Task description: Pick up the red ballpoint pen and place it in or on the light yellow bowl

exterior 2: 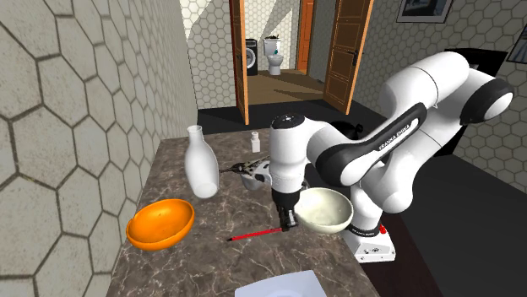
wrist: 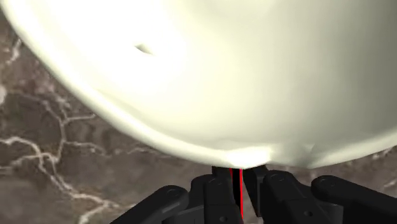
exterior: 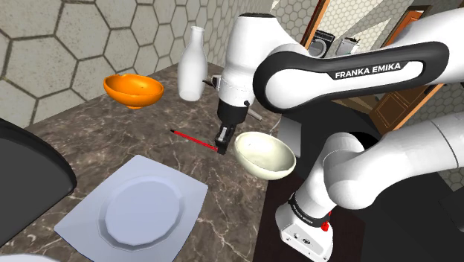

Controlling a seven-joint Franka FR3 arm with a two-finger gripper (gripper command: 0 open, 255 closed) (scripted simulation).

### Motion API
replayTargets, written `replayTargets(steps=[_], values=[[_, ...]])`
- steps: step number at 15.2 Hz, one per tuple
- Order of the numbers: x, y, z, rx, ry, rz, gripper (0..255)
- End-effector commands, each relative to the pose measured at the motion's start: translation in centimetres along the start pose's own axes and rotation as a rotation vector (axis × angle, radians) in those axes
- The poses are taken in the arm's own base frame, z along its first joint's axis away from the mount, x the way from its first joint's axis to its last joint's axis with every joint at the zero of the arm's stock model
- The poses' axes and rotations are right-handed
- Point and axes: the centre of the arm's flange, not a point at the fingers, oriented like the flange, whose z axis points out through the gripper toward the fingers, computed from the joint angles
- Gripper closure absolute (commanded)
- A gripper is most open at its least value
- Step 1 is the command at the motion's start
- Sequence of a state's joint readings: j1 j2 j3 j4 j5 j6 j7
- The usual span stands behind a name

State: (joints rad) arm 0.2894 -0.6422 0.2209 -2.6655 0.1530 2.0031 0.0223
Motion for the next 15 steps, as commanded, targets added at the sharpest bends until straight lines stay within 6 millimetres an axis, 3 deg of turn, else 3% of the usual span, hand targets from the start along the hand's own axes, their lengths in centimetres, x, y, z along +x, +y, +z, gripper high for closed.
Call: replayTargets(steps=[1, 6, 15], values=[[-0.1, -0.5, 0.2, 0.031, -0.008, 0.011, 255], [0.0, -0.2, 0.4, 0.031, -0.008, 0.011, 255], [-0.1, -0.2, -4.4, 0.031, -0.008, 0.011, 255]])
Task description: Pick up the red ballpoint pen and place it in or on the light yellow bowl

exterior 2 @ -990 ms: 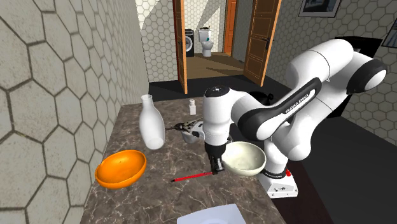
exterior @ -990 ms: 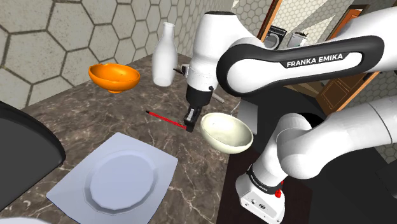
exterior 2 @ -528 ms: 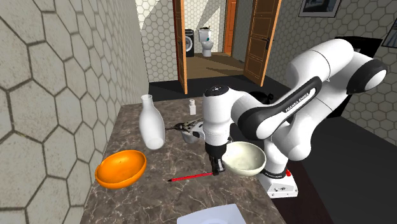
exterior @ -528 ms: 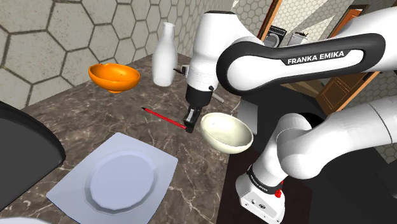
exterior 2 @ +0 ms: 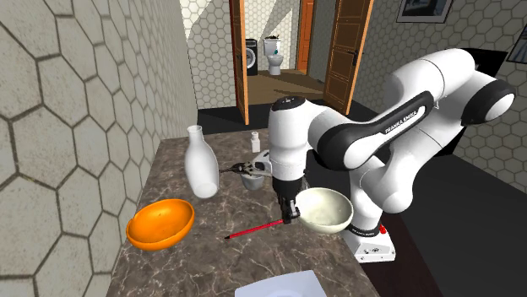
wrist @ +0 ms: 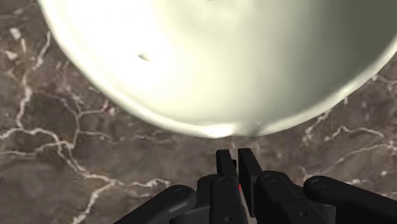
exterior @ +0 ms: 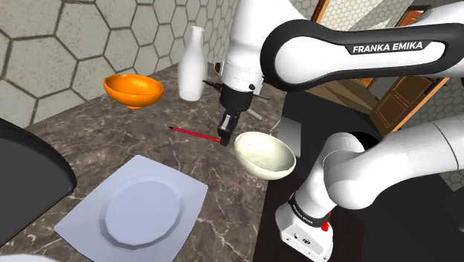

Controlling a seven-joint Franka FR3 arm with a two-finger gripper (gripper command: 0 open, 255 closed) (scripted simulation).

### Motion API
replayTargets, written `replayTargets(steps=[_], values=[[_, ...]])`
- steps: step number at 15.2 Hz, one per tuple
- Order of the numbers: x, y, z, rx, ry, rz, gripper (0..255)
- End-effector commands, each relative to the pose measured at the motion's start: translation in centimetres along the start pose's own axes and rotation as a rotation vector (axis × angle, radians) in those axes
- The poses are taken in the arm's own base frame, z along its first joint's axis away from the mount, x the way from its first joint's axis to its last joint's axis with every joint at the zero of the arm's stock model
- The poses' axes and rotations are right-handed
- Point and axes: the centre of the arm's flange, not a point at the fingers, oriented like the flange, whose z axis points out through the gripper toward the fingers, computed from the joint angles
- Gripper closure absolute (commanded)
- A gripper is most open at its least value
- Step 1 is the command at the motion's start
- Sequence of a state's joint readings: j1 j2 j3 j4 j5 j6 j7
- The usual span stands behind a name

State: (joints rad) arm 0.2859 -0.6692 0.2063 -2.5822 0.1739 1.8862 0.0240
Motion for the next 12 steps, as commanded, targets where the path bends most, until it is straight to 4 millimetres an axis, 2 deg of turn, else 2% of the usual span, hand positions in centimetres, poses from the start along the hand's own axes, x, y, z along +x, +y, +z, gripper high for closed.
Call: replayTargets(steps=[1, 12], values=[[0.0, -0.1, -1.0, 0.0, -0.001, 0.0, 255], [-0.2, -0.3, -6.8, 0.0, -0.001, 0.0, 255]])
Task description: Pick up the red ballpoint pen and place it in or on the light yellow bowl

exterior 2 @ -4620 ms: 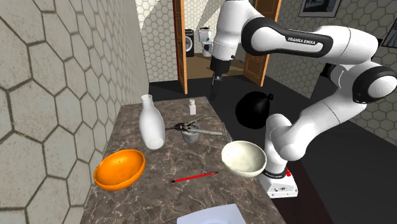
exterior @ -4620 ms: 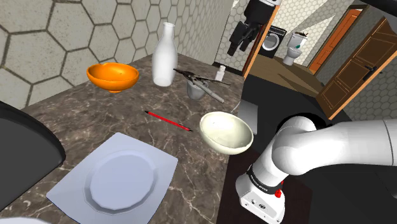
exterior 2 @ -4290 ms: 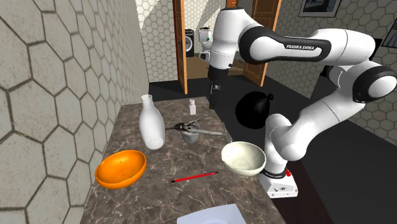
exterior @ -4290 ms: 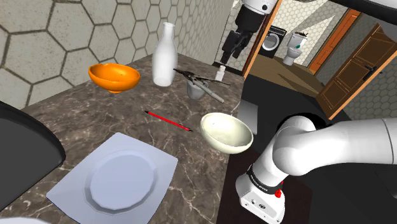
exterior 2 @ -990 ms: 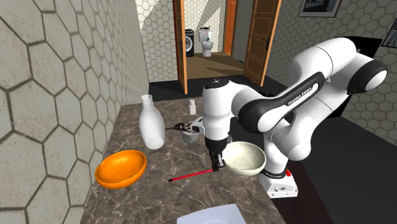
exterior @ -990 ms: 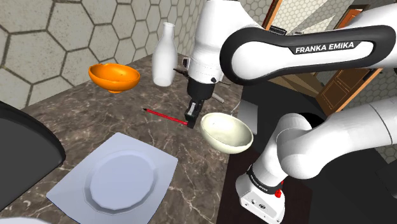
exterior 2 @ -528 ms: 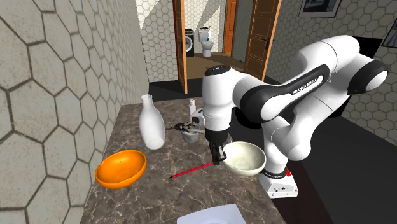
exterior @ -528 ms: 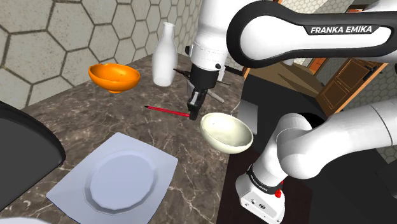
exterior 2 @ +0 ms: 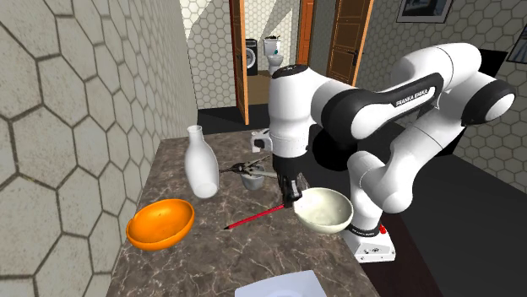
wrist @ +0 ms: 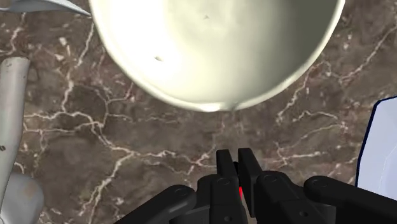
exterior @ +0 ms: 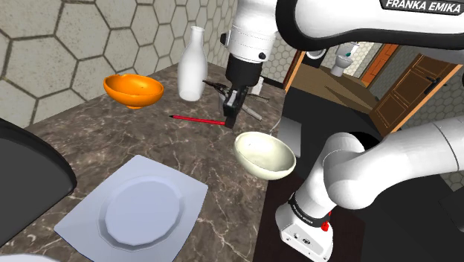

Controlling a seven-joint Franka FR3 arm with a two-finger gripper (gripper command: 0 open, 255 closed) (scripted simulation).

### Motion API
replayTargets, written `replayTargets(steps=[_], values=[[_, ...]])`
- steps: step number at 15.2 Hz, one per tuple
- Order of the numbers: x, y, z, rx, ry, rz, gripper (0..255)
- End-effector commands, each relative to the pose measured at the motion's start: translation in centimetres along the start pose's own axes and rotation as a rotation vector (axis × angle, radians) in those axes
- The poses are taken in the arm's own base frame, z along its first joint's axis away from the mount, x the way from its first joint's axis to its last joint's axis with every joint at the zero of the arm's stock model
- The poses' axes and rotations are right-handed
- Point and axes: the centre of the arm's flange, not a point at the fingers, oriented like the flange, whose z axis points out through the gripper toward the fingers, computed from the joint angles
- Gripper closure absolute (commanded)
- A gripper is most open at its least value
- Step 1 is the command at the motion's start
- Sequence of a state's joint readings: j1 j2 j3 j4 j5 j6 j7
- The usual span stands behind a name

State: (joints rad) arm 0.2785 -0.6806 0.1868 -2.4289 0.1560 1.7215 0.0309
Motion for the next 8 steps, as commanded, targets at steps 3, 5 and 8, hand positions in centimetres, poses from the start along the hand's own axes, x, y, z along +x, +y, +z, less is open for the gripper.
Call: replayTargets(steps=[3, 5, 8], values=[[-0.1, -0.2, -2.1, 0.0, -0.001, 0.0, 255], [-0.1, -0.2, -3.1, 0.0, -0.001, 0.0, 255], [-0.2, -0.3, -4.7, 0.0, -0.001, 0.0, 255]])
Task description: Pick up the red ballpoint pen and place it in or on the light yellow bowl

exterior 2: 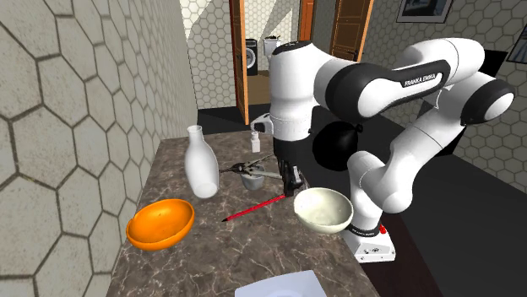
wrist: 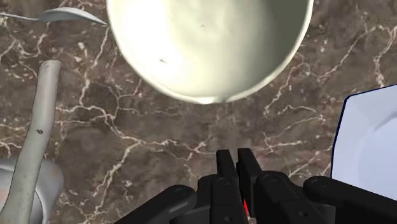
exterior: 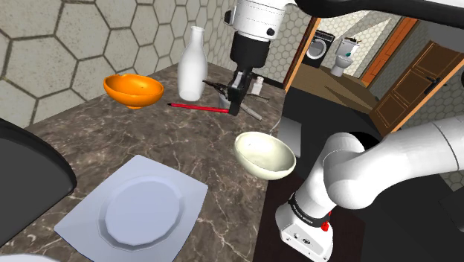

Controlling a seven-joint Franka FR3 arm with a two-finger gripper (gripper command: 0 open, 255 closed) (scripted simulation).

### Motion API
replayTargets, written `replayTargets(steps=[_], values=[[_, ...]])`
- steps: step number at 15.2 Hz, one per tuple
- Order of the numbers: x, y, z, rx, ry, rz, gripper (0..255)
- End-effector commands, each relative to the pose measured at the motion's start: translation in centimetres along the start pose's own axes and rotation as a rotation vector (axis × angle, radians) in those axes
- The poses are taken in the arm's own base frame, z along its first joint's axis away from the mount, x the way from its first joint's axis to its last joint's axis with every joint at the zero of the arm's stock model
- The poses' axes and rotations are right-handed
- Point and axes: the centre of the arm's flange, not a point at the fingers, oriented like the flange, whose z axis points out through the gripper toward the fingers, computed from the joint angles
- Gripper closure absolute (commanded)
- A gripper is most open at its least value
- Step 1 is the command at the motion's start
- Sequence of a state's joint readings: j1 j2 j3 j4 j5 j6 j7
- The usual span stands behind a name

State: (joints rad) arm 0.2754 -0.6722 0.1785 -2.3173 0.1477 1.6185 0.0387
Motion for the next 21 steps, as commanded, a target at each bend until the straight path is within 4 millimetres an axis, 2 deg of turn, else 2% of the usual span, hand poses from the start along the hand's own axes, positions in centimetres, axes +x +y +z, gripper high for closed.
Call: replayTargets(steps=[1, 13, 14, 21], values=[[-1.3, 0.0, -0.5, 0.0, 0.0, 0.0, 255], [-17.2, -0.1, -0.9, 0.0, 0.0, 0.0, 255], [-17.9, -0.1, -0.9, 0.0, 0.0, 0.0, 255], [-17.7, 0.0, 2.8, 0.0, 0.0, 0.0, 255]])
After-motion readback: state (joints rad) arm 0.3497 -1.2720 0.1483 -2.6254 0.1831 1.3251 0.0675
